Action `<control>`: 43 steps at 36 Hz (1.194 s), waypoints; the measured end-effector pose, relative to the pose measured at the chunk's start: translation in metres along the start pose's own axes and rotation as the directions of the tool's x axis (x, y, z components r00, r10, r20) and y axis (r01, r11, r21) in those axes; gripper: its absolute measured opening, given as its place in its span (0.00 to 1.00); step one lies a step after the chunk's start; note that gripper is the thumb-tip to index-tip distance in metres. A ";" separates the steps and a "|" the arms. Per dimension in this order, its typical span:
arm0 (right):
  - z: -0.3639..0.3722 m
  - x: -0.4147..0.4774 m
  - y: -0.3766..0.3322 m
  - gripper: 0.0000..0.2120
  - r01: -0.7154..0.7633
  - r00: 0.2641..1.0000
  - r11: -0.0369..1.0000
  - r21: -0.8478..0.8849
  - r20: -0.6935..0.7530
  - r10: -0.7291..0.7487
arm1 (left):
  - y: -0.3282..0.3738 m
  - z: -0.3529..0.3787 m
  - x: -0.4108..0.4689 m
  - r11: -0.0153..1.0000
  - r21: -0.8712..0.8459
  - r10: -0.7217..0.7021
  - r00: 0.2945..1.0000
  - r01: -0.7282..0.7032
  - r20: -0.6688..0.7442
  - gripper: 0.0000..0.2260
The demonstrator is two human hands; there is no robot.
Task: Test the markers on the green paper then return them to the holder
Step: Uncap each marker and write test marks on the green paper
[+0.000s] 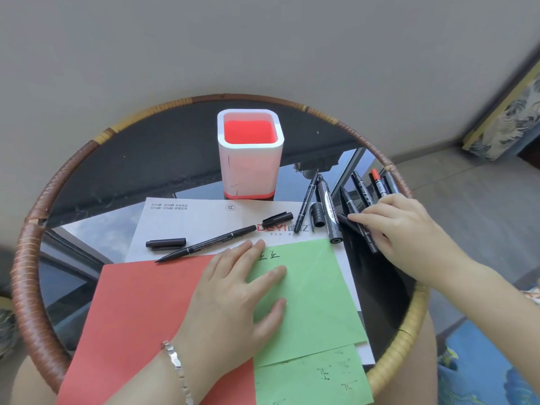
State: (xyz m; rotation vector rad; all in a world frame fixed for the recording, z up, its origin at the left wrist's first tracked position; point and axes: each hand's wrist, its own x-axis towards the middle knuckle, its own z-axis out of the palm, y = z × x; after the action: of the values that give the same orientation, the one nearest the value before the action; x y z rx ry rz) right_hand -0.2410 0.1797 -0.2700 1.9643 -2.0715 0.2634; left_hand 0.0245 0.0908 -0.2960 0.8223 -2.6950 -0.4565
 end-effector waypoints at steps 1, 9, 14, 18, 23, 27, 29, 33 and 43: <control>-0.001 0.001 -0.002 0.18 0.011 1.000 1.000 0.012 0.013 -0.011 | 0.000 0.000 0.000 1.000 0.001 -0.001 1.000 0.001 0.001 0.17; 0.001 0.018 -0.017 0.18 -0.051 0.995 0.983 0.175 0.091 0.035 | -0.001 0.000 0.000 1.000 -0.006 0.002 1.000 -0.002 -0.002 0.17; -0.006 0.020 -0.013 0.18 -0.133 0.991 0.959 0.250 0.050 0.124 | -0.001 0.000 0.000 1.000 -0.008 0.006 1.000 -0.006 -0.008 0.17; -0.006 0.018 -0.001 0.17 -0.114 0.993 0.989 0.092 0.024 0.113 | -0.001 0.001 0.000 1.000 -0.012 0.008 1.000 -0.008 -0.008 0.17; -0.003 0.019 -0.004 0.16 -0.106 0.992 0.990 0.097 0.077 0.098 | -0.001 0.001 0.000 1.000 -0.007 0.003 1.000 -0.003 -0.004 0.17; -0.004 0.020 0.000 0.16 -0.182 0.982 0.974 0.138 0.083 0.171 | -0.001 0.001 0.000 1.000 -0.009 0.008 1.000 -0.008 -0.013 0.17; -0.007 0.022 0.003 0.14 -0.252 0.968 0.959 0.134 0.058 0.246 | -0.002 0.001 0.000 1.000 -0.015 0.010 1.000 -0.011 -0.016 0.17; -0.016 0.028 0.007 0.11 -0.376 0.927 0.923 0.083 0.046 0.373 | -0.002 0.002 0.000 1.000 -0.018 0.014 1.000 -0.014 -0.020 0.17; -0.004 0.048 0.004 0.14 -0.503 0.838 0.861 -0.082 0.197 0.509 | 0.000 0.001 0.000 1.000 -0.020 0.008 1.000 -0.009 -0.024 0.16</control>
State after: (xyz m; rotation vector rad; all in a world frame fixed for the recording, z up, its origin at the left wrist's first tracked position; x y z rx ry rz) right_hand -0.2462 0.1356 -0.2509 1.4387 -2.6987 0.1270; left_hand 0.0242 0.0906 -0.2972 0.8055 -2.6665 -0.4682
